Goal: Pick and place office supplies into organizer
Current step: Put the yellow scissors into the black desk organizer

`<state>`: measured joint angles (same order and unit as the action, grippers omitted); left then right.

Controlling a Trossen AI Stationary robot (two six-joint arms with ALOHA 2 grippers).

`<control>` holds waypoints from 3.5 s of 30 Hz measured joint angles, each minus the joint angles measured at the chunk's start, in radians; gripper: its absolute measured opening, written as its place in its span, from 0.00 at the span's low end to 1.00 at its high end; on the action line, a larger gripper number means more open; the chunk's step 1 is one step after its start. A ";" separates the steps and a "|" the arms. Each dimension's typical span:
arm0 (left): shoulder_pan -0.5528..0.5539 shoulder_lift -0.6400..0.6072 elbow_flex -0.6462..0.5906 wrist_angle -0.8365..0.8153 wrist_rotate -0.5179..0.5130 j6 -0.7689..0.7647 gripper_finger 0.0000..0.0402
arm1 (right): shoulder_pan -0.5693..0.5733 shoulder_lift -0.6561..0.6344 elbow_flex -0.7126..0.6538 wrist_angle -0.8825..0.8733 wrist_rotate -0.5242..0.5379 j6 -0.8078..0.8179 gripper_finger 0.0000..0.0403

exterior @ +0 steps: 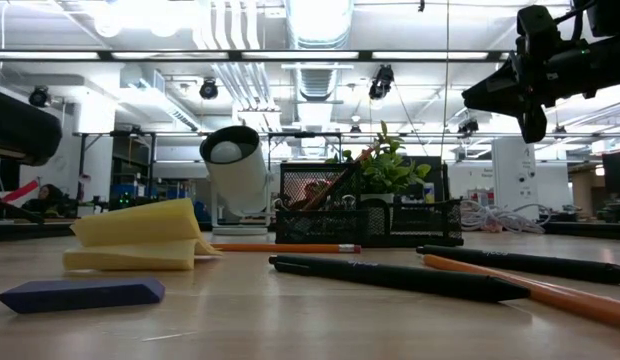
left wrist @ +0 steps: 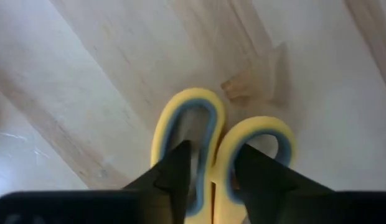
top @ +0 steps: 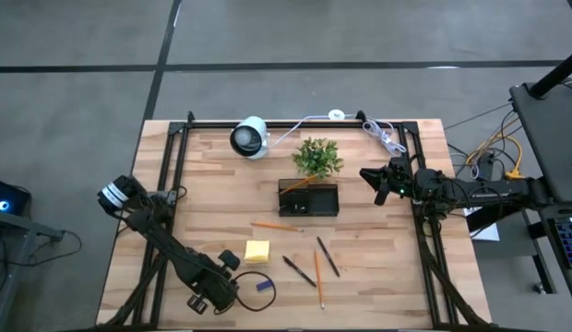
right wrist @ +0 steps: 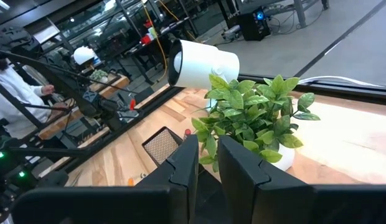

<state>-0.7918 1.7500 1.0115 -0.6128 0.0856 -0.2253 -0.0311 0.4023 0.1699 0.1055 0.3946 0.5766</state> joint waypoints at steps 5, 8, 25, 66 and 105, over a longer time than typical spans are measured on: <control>0.000 0.000 0.000 0.004 0.020 -0.003 0.08 | 0.000 0.001 0.000 0.000 0.000 0.000 0.13; 0.001 0.000 0.003 0.003 0.028 -0.003 0.06 | 0.000 0.001 0.000 0.000 0.000 0.000 0.13; 0.004 -0.065 0.004 -0.038 0.037 -0.003 0.03 | 0.000 0.001 0.000 0.000 0.000 0.003 0.13; 0.155 -0.251 0.018 -0.055 -0.124 -0.113 0.03 | 0.000 0.000 0.000 0.000 0.000 0.003 0.13; 0.572 -0.485 0.016 0.362 -0.200 -0.020 0.03 | 0.000 0.001 0.000 0.002 0.000 0.007 0.13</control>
<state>-0.2202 1.2652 1.0277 -0.2511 -0.1146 -0.2451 -0.0311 0.4030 0.1699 0.1074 0.3943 0.5836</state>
